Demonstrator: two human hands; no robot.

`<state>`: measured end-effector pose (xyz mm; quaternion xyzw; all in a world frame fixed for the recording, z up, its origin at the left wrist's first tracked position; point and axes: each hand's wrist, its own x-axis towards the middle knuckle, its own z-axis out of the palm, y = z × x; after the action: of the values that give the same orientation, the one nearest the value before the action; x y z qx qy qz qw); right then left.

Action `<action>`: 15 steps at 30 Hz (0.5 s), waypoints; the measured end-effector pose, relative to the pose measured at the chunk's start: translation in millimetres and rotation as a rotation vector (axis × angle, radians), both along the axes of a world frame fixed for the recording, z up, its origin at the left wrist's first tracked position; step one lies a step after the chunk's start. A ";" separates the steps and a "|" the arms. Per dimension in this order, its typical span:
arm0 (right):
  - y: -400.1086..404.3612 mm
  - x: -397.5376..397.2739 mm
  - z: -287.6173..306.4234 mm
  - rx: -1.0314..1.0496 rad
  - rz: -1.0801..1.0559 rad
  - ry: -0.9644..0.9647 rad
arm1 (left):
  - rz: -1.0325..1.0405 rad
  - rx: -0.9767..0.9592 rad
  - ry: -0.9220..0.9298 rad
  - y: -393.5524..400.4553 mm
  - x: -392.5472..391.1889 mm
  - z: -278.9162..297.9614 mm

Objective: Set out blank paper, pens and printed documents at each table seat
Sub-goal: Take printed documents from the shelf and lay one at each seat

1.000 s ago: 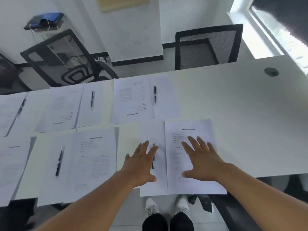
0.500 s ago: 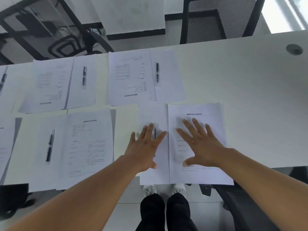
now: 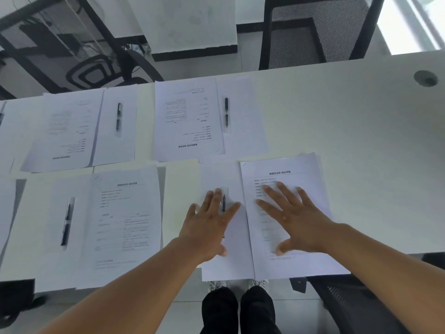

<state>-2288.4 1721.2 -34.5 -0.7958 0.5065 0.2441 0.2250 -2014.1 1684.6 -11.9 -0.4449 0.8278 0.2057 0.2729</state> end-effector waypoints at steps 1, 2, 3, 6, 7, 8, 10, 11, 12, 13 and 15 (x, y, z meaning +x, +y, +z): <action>0.3 -1.4 -0.2 -0.008 -0.001 -0.011 | 0.001 0.000 0.002 0.4 -0.3 0.0; -0.5 -1.8 -0.1 -0.013 0.000 -0.016 | 0.004 0.002 0.001 0.3 -0.4 0.2; -1.0 -2.5 -0.7 -0.011 0.005 -0.010 | 0.006 0.004 0.000 0.5 -0.7 0.2; -3.7 -2.8 -0.9 0.007 0.005 -0.004 | 0.014 0.001 0.000 0.8 -1.8 0.1; -4.3 -2.1 -0.2 0.011 0.002 -0.007 | 0.017 0.000 0.003 1.2 -1.7 -0.2; -4.8 -2.6 -0.3 0.015 0.005 -0.004 | 0.019 0.000 0.004 0.9 -2.0 -0.9; -4.9 -2.4 0.3 0.021 0.003 0.002 | 0.019 -0.002 0.004 1.0 -1.7 -1.6; -5.0 -2.4 0.4 0.023 0.001 0.000 | 0.019 -0.003 0.003 0.8 -1.6 -1.8; -5.1 -2.0 0.9 0.024 -0.002 0.001 | 0.017 -0.004 0.001 0.6 -1.4 -1.7; -5.2 -2.2 1.1 0.026 -0.002 0.000 | 0.017 -0.002 -0.002 0.4 -1.7 -1.4; -5.2 -2.1 1.7 0.030 -0.004 -0.003 | 0.015 0.002 -0.005 0.5 -2.0 -1.1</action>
<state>-2290.6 1716.0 -32.9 -0.7917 0.5040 0.2499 0.2381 -2016.0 1685.1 -13.1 -0.4515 0.8235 0.2074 0.2737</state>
